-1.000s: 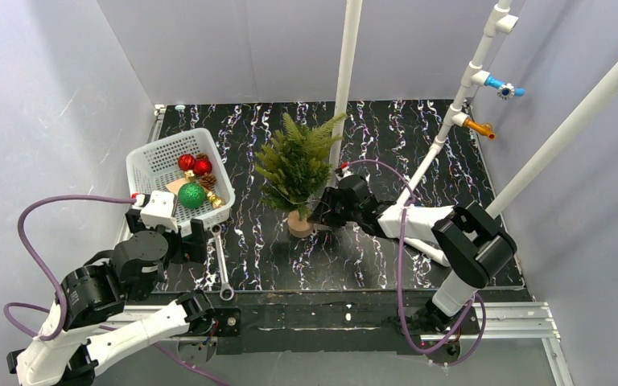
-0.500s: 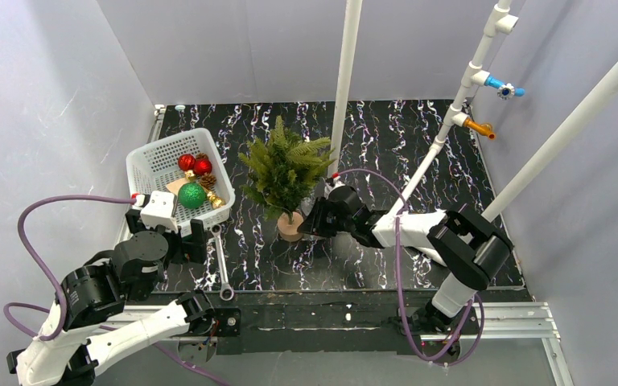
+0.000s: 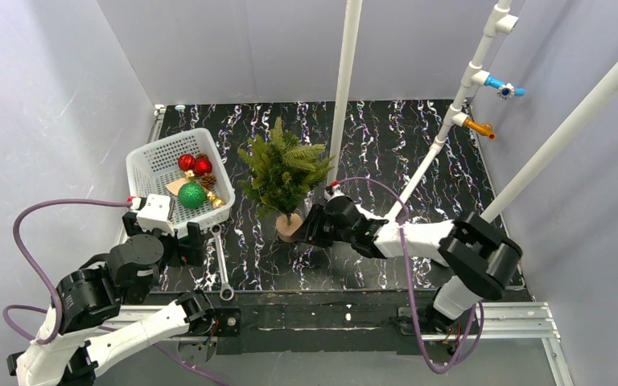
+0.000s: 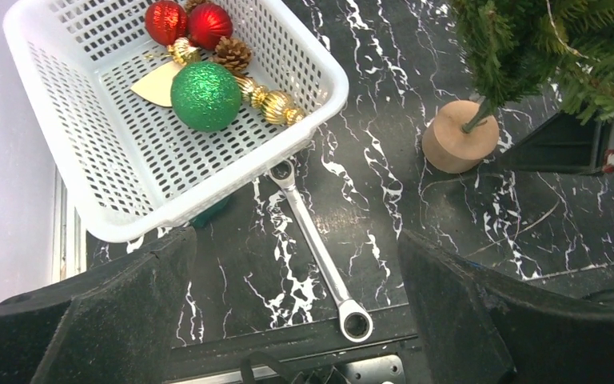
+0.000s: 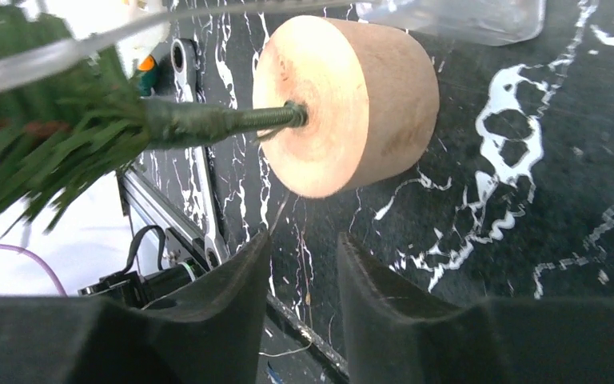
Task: Decorate the small christmas tree
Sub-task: Wrap the decoration item around the Christmas tree.
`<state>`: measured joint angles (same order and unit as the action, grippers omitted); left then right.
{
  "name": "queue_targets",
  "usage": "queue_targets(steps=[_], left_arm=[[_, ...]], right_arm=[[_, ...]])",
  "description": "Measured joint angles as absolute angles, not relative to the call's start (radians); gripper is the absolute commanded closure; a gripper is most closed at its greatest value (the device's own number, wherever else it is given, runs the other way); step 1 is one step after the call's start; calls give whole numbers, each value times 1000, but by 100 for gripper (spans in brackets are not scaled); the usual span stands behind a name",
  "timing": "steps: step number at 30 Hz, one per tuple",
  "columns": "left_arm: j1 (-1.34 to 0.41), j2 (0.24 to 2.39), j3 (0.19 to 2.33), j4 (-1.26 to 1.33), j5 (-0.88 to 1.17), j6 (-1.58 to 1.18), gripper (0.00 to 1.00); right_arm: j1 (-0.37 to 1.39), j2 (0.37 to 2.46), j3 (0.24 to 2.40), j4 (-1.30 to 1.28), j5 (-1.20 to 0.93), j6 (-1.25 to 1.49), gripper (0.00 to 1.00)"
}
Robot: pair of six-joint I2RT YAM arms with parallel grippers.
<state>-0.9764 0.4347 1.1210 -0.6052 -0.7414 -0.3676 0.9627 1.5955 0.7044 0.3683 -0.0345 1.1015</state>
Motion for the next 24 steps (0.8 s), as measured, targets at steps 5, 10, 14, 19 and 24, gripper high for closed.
queue_targets(steps=[5,10,14,19,24], left_arm=[[-976,404,1121,-634,-640,-336,2],[-976,393,1117,-683,-455,-325,2],[-976,380,1040,-674,-342,-340,2],[-976,327,851,-601,-213,-337,2],[-976,266,690,-513,-191,-339,2]], right_arm=[[975,1398,643,273,47,1070,40],[1005,1117,564,119,154,1026,38],[1010,892,495,-43,247,1015,37],[1010,648,434,-247,345,1018,37],[1012,452,392,-395,394,1024,37]])
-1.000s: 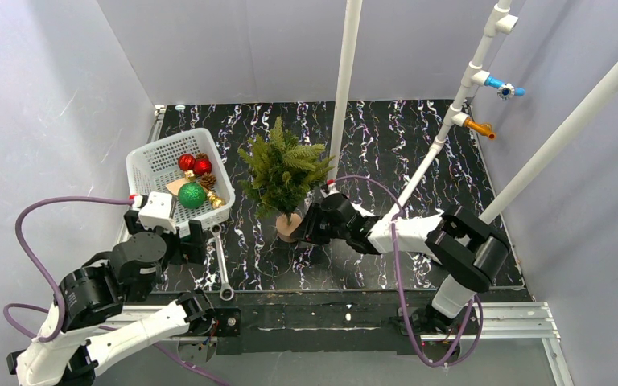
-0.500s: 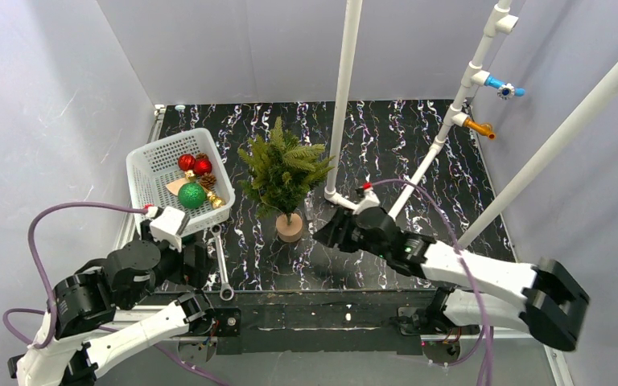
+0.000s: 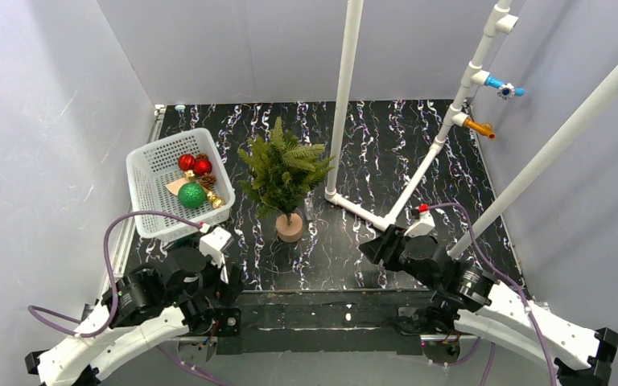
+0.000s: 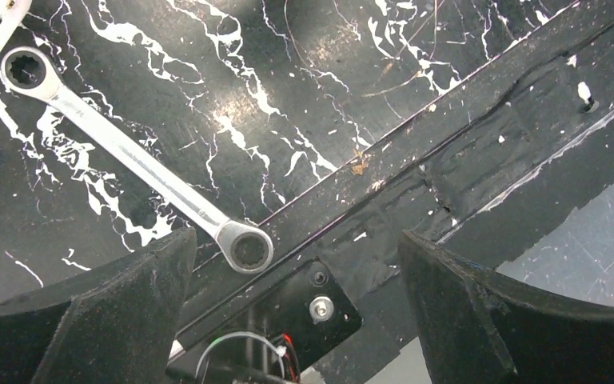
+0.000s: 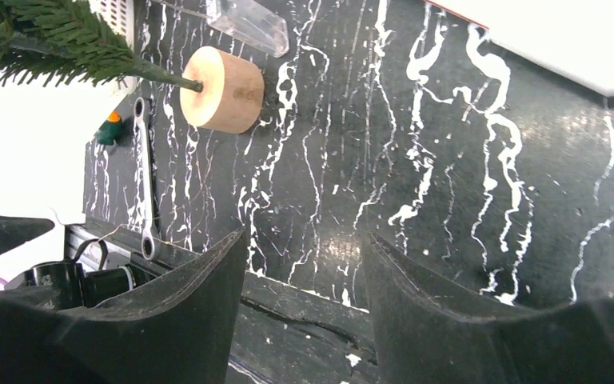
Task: Decorate the small christmas tree
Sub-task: Wrap the decoration item around the Christmas tree.
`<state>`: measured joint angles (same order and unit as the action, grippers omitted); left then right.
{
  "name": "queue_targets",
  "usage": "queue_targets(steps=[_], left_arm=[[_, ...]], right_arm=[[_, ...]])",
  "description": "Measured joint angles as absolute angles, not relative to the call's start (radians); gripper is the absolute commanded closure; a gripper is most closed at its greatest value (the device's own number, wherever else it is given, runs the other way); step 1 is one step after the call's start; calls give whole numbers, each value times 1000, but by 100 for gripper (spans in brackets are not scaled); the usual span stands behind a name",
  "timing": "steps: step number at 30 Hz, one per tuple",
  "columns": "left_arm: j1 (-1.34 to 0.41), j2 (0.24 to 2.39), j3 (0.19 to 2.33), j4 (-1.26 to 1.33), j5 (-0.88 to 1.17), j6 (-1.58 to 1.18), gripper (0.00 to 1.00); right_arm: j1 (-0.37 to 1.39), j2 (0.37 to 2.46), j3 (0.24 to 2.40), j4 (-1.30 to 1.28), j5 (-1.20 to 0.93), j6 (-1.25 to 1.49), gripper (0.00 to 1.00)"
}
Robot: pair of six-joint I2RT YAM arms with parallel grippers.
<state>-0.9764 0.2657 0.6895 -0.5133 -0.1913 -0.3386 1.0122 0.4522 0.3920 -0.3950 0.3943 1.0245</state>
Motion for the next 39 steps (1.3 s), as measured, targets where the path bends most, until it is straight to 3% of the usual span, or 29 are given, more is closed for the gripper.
queue_targets(steps=[10,15,19,24,27,29,39], left_arm=[[-976,367,609,-310,-165,-402,2],[-976,406,577,-213,-151,-418,13],[-976,429,542,-139,-149,-431,31],[-976,473,500,-49,-138,-453,80],[-976,501,491,-7,-122,-468,95],[-976,508,491,9,-114,-473,100],[-976,502,554,2,-70,-543,100]], right_arm=[[1012,458,377,-467,405,1040,38],[1012,519,377,-432,380,1041,39],[1012,537,377,-387,360,1031,44],[1035,585,377,-269,313,931,46],[1102,641,381,-173,296,825,47],[1153,689,391,-122,294,750,47],[1370,944,511,73,359,419,45]])
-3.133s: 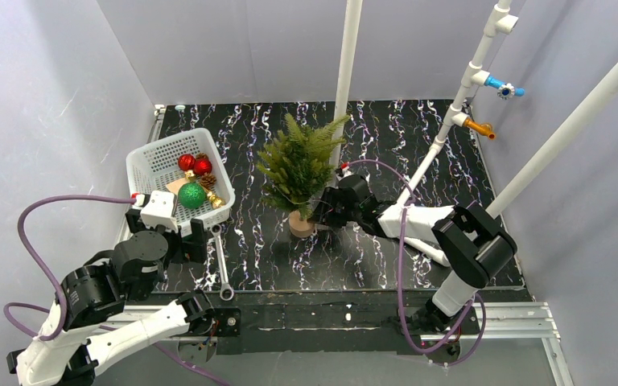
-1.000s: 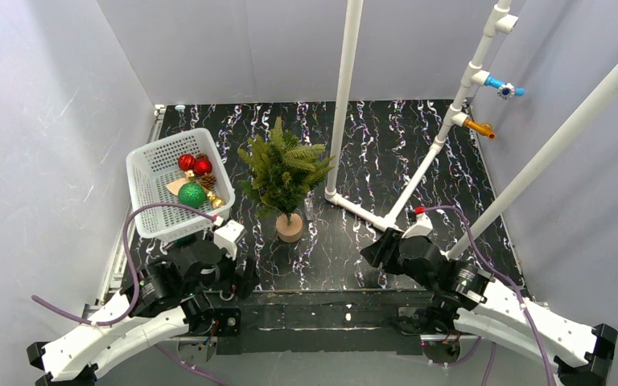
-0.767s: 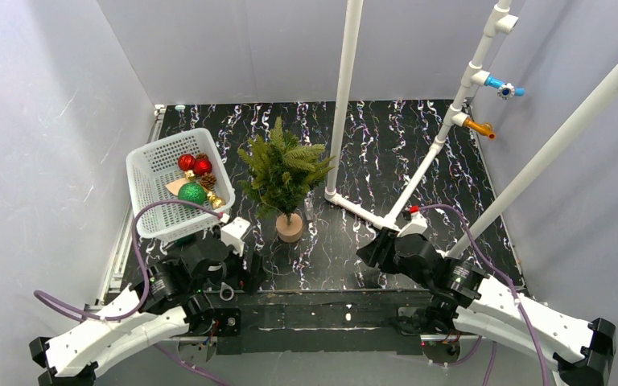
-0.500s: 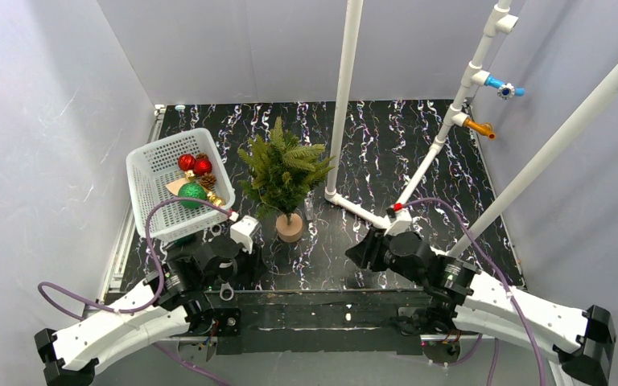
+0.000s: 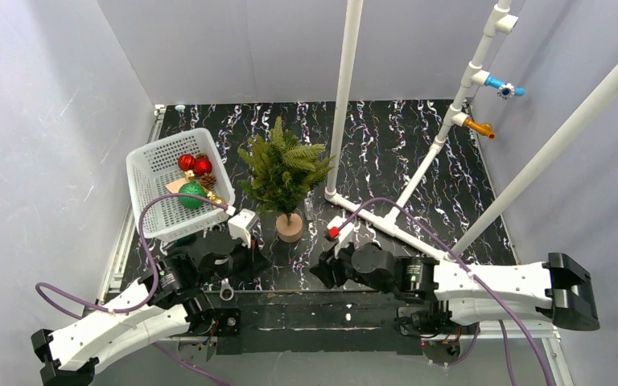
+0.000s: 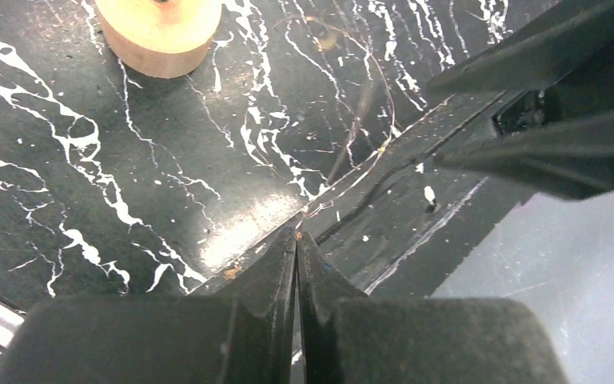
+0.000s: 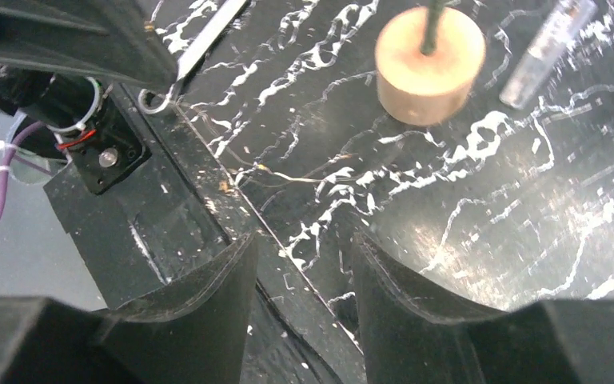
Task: Decorate the small christmas tree
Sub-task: Wrap the decoration item around the Christmas tree.
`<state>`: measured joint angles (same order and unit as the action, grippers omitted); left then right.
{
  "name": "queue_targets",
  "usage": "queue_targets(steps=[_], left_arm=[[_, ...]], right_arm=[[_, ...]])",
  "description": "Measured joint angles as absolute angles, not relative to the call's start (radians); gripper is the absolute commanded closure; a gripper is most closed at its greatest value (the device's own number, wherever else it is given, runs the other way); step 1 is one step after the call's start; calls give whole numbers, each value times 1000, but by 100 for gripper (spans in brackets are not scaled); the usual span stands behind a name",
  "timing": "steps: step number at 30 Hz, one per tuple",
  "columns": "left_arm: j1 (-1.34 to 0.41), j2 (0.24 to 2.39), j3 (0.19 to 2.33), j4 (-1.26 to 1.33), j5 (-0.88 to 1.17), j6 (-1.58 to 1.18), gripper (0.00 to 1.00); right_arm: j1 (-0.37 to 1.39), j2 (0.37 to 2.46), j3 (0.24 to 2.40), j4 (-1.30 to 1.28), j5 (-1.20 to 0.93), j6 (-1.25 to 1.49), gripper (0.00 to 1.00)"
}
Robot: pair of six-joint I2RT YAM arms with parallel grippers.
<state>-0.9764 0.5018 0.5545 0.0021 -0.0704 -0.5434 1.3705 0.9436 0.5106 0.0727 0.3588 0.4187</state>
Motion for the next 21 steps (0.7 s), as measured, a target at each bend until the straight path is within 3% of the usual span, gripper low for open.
queue_targets(steps=[10,21], left_arm=[[-976,535,625,-8,-46,-598,100],[-976,554,673,-14,-25,-622,100]], right_arm=[[1567,1145,653,187,432,212,46],[1598,1296,691,273,501,175,46]])
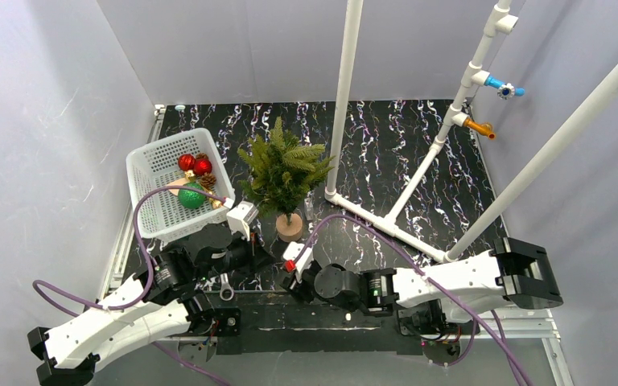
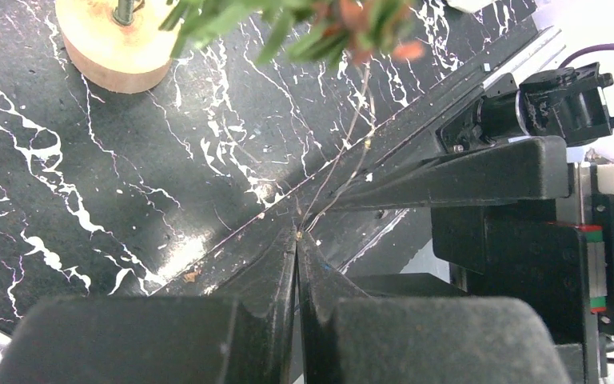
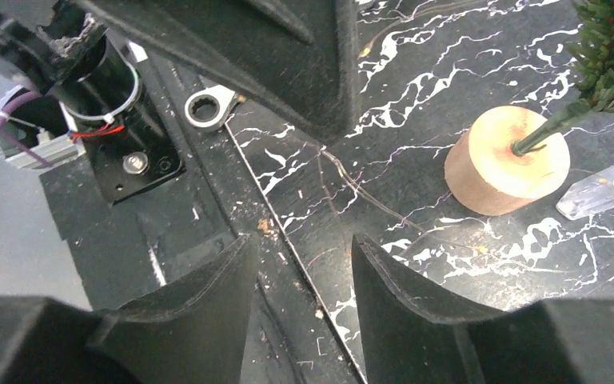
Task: Decorate the small christmas tree
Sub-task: Wrap the decoration item around the Christmas tree.
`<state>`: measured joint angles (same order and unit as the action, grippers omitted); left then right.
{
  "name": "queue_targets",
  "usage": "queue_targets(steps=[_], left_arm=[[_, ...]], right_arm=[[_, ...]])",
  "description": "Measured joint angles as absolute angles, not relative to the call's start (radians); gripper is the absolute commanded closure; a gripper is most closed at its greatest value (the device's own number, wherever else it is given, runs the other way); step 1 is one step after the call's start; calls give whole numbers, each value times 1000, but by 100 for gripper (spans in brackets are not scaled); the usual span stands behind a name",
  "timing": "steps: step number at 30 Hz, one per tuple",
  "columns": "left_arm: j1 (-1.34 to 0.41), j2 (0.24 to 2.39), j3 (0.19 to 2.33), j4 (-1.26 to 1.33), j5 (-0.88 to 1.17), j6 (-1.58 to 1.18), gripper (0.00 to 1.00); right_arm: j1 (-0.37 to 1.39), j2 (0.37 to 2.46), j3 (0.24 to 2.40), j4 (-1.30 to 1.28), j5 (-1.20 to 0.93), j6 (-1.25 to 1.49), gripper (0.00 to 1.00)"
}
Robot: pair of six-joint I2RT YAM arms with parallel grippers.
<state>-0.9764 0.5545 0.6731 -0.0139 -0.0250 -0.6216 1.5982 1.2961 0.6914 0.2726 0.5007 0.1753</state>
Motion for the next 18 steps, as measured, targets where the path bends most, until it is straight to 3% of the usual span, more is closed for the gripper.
queue_targets(steps=[3,9,11,12,13,14,16,18], left_arm=[[-976,554,673,-19,-21,-625,100],[-976,553,673,-29,-15,-633,100],[-976,552,673,-29,-14,-636,100],[-976,551,673,-31,-13,-637,94],[-976,551,673,-36,-12,-638,70],[-976,551,673,-37,-10,-636,54],[-976,550,673,-35,-8,-632,38],[-976,548,673,-35,-6,-629,28]], right_arm=[[1599,1325,691,311,527,169,53],[1599,1387,685,369,568,166,94],[1599,1392,669,382,583,173,99],[1599,1392,662,390,590,178,99],[1598,1392,658,396,599,180,99],[1599,1391,656,399,605,184,99],[1599,1382,645,400,620,188,99],[1599,1359,621,397,634,202,99]])
